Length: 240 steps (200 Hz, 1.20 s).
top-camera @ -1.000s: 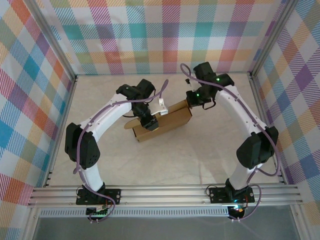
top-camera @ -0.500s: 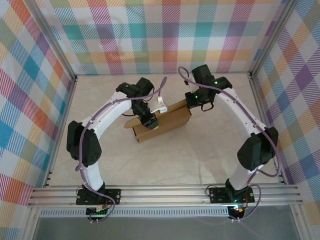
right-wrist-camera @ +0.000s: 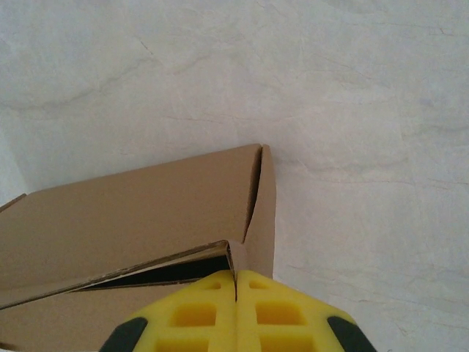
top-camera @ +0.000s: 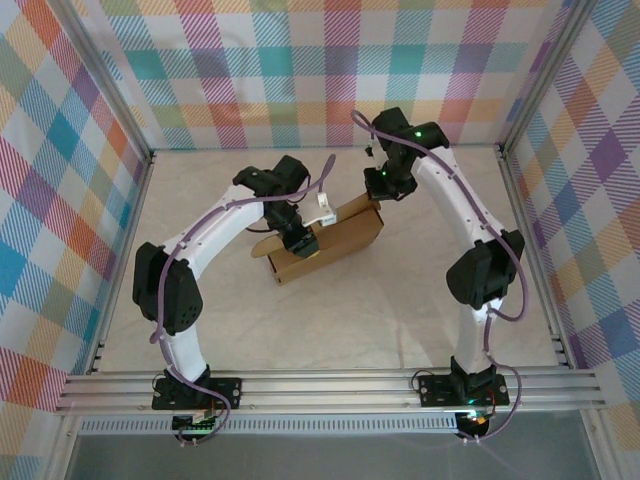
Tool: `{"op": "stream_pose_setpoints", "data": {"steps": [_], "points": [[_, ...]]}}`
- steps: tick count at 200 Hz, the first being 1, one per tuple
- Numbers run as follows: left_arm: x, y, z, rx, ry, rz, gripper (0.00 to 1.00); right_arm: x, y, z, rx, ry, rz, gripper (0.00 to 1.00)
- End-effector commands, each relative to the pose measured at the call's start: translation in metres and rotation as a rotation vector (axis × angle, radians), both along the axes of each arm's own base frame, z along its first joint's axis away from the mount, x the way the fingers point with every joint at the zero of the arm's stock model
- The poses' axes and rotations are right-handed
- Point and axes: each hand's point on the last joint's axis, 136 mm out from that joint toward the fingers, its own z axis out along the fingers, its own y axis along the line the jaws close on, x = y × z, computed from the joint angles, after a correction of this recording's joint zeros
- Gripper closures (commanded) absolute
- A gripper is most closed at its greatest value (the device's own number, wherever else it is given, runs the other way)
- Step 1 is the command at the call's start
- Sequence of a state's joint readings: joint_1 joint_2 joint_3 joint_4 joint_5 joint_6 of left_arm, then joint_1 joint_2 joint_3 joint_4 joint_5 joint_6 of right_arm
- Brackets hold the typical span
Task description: Fold the paper box
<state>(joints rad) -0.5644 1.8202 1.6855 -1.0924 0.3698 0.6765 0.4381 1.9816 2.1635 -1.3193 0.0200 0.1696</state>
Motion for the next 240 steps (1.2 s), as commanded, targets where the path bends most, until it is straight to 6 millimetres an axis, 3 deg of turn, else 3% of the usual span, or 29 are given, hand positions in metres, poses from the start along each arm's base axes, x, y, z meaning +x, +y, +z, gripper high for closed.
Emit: {"op": "stream_pose_setpoints", "data": {"steps": [1, 54, 115, 140, 187, 240], "points": [[-0.022, -0.005, -0.03, 0.042, 0.061, -0.102, 0.71, 0.005, 0.001, 0.022, 0.035, -0.051, -0.027, 1.0], [-0.023, -0.003, -0.04, 0.076, 0.037, -0.128, 0.71, 0.011, -0.005, 0.029, 0.009, 0.011, -0.102, 1.0], [-0.026, 0.003, -0.054, 0.126, 0.022, -0.139, 0.71, 0.018, -0.001, 0.01, 0.029, 0.08, -0.15, 1.0], [-0.023, -0.002, -0.049, 0.103, 0.023, -0.12, 0.71, 0.016, 0.003, 0.009, 0.034, 0.061, -0.118, 1.0], [-0.019, -0.018, -0.014, -0.083, 0.13, -0.06, 0.72, 0.014, 0.008, 0.011, 0.093, -0.095, -0.053, 1.0], [-0.018, -0.025, -0.008, -0.096, 0.232, 0.007, 0.72, 0.006, 0.01, -0.003, 0.178, -0.177, -0.055, 1.0]]}}
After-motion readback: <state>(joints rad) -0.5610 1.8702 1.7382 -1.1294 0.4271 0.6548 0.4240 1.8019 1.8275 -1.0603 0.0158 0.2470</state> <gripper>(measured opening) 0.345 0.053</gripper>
